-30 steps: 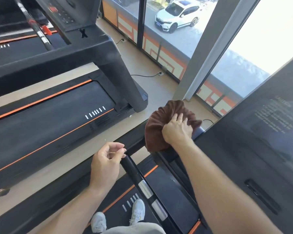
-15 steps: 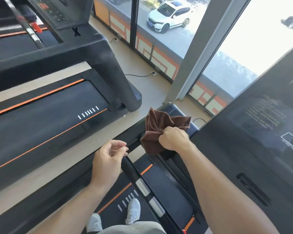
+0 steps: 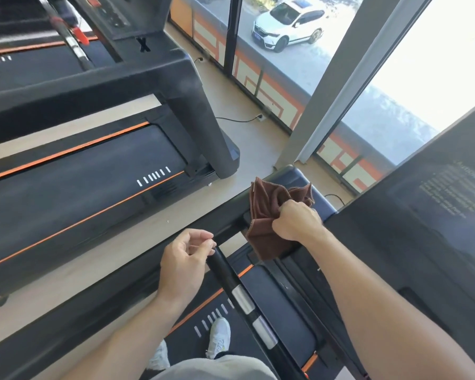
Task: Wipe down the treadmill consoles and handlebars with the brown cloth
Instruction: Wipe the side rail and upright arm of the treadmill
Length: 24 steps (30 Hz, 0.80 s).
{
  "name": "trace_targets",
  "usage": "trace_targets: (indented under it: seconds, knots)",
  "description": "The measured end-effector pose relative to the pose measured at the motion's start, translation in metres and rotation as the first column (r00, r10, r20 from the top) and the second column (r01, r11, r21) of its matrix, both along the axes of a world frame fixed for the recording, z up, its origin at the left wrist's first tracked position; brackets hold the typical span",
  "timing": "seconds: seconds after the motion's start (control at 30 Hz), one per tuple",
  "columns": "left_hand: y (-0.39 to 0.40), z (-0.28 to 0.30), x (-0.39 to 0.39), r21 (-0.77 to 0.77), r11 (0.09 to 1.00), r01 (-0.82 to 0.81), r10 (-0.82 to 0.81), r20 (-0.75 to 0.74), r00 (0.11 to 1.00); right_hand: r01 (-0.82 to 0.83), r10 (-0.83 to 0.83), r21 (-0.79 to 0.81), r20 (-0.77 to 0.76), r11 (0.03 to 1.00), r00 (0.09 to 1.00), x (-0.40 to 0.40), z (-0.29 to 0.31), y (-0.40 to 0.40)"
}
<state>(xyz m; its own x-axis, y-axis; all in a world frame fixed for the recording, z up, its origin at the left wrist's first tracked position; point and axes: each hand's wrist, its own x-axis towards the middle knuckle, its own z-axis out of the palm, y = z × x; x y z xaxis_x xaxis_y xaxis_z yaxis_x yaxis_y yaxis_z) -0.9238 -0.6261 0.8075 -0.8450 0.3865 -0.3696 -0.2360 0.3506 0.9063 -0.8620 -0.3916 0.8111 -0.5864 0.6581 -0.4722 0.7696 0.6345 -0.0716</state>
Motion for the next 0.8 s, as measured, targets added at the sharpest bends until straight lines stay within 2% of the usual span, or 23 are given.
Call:
trace_targets:
  seconds: [0.1, 0.13, 0.17, 0.2, 0.23, 0.27, 0.3, 0.33, 0.37, 0.4, 0.5, 0.6, 0.67, 0.8]
  knots:
    - [0.004, 0.001, 0.007, -0.005, 0.999, 0.055, -0.055, -0.004, 0.999, 0.181, -0.195, -0.111, -0.137, 0.977, 0.971, 0.01, 0.002, 0.004]
    - [0.005, 0.003, 0.007, -0.002, 0.998, 0.066, -0.066, -0.01, 0.998, 0.258, -0.297, -0.182, -0.235, 0.949, 0.925, 0.012, 0.004, 0.006]
    - [0.005, 0.004, 0.007, 0.0, 0.998, 0.067, -0.067, -0.017, 0.998, 0.322, -0.413, -0.293, -0.346, 0.9, 0.842, 0.012, 0.008, 0.005]
    - [0.005, 0.005, 0.005, 0.001, 0.998, 0.06, -0.06, -0.023, 0.998, 0.345, -0.515, -0.414, -0.434, 0.843, 0.739, 0.011, 0.009, 0.003]
    - [0.005, 0.006, 0.003, 0.002, 0.999, 0.047, -0.047, -0.028, 0.999, 0.337, -0.569, -0.489, -0.472, 0.805, 0.673, 0.008, 0.007, -0.003]
    - [0.005, 0.007, 0.002, 0.006, 1.0, 0.029, -0.029, -0.032, 0.999, 0.302, -0.554, -0.504, -0.485, 0.809, 0.676, 0.003, 0.004, -0.014]
    - [0.004, 0.007, 0.0, 0.011, 1.0, 0.008, -0.007, -0.036, 0.999, 0.231, -0.442, -0.432, -0.489, 0.871, 0.752, -0.001, -0.004, -0.026]
    - [0.003, 0.007, -0.001, 0.015, 1.0, -0.014, 0.015, -0.04, 0.999, 0.11, -0.241, -0.295, -0.458, 0.949, 0.856, -0.006, -0.016, -0.039]
    - [0.001, 0.007, -0.003, 0.015, 0.999, -0.034, 0.035, -0.044, 0.998, -0.029, -0.037, -0.155, -0.406, 0.988, 0.913, -0.01, -0.031, -0.05]
    - [0.0, 0.006, -0.004, 0.013, 0.998, -0.055, 0.056, -0.049, 0.997, -0.131, 0.101, -0.053, -0.387, 0.99, 0.916, -0.015, -0.042, -0.059]
    - [-0.006, 0.003, -0.005, 0.012, 0.991, -0.131, 0.131, -0.073, 0.989, -0.331, 0.3, 0.014, -0.456, 0.944, 0.838, -0.032, -0.061, -0.076]
    - [-0.007, 0.003, -0.003, 0.006, 0.983, -0.183, 0.183, -0.092, 0.979, -0.626, 0.524, -0.004, -0.544, 0.78, 0.656, -0.041, -0.071, -0.103]
    - [-0.006, 0.002, -0.001, 0.0, 0.983, -0.184, 0.183, -0.107, 0.977, -0.656, 0.573, 0.041, -0.531, 0.753, 0.624, -0.044, -0.078, -0.106]
    - [-0.001, 0.002, 0.003, 0.001, 0.984, -0.179, 0.177, -0.146, 0.973, -0.376, 0.416, 0.187, -0.515, 0.908, 0.749, -0.061, -0.072, -0.057]
